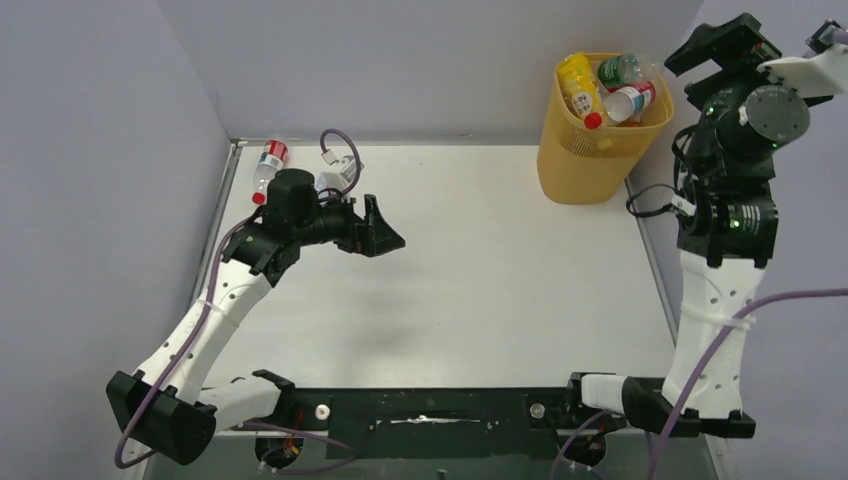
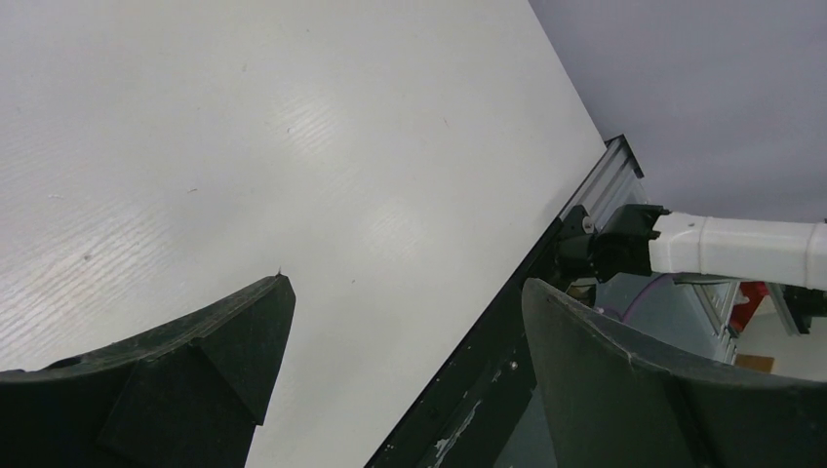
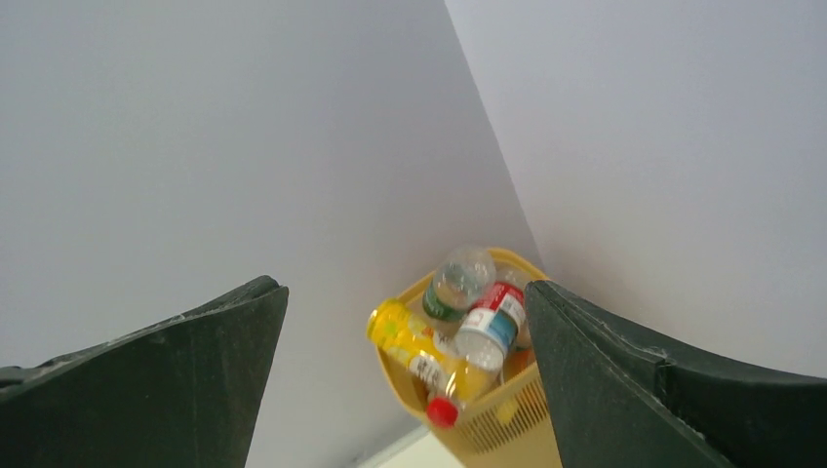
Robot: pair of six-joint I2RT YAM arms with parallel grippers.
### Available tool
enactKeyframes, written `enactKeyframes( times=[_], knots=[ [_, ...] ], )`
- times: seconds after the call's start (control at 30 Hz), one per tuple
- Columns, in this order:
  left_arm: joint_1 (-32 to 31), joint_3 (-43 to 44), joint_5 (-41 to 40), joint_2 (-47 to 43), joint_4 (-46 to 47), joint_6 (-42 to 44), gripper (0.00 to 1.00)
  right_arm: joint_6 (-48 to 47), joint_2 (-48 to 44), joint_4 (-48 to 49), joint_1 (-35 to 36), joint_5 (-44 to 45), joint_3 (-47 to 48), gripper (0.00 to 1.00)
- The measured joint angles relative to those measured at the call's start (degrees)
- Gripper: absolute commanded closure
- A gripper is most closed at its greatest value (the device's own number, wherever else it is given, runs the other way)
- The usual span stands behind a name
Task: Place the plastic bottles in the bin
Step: Pick up the plastic bottle at the center of the board.
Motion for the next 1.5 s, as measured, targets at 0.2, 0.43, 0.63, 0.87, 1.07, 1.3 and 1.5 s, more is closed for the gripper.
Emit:
enactKeyframes(
  times=[0.2, 0.43, 0.63, 0.87, 1.07, 1.3, 1.5],
  knots=[
    [-0.04, -0.22, -0.63, -1.86, -0.63, -0.48, 0.11, 2.43, -9.2, -11.43, 0.0, -8.87, -4.85, 0.02],
    [-0.07, -1.11, -2.29, -2.67, -2.36, -2.75, 0.11, 3.1, -15.91, -21.27, 0.0, -19.15, -10.93, 0.02],
    [-0.76, -3.34, -5.03, -3.13, -3.76, -5.18, 0.11, 3.43, -23.3, -24.94, 0.0, -27.45, -22.99, 0.02],
    [-1.38, -4.98, -9.92, -3.06, -4.42, -8.02, 0.11, 8.13, -32.87, -22.82, 0.0, -38.58, -46.23, 0.02],
    [-1.44, -4.04, -15.34, 1.09, -5.49, -8.74, 0.11, 11.34, -36.11, -20.85, 0.0, -45.38, -57.61, 0.02],
    [-1.44, 2.03, -21.86, 11.17, -7.72, -7.85, 0.11, 11.17, -37.86, -17.46, 0.13, -49.27, -63.47, 0.02],
    [-0.5, 11.19, -27.47, 19.23, -10.8, -5.64, 0.11, 10.21, -36.22, -15.1, 0.52, -51.01, -66.99, 0.02]
  ],
)
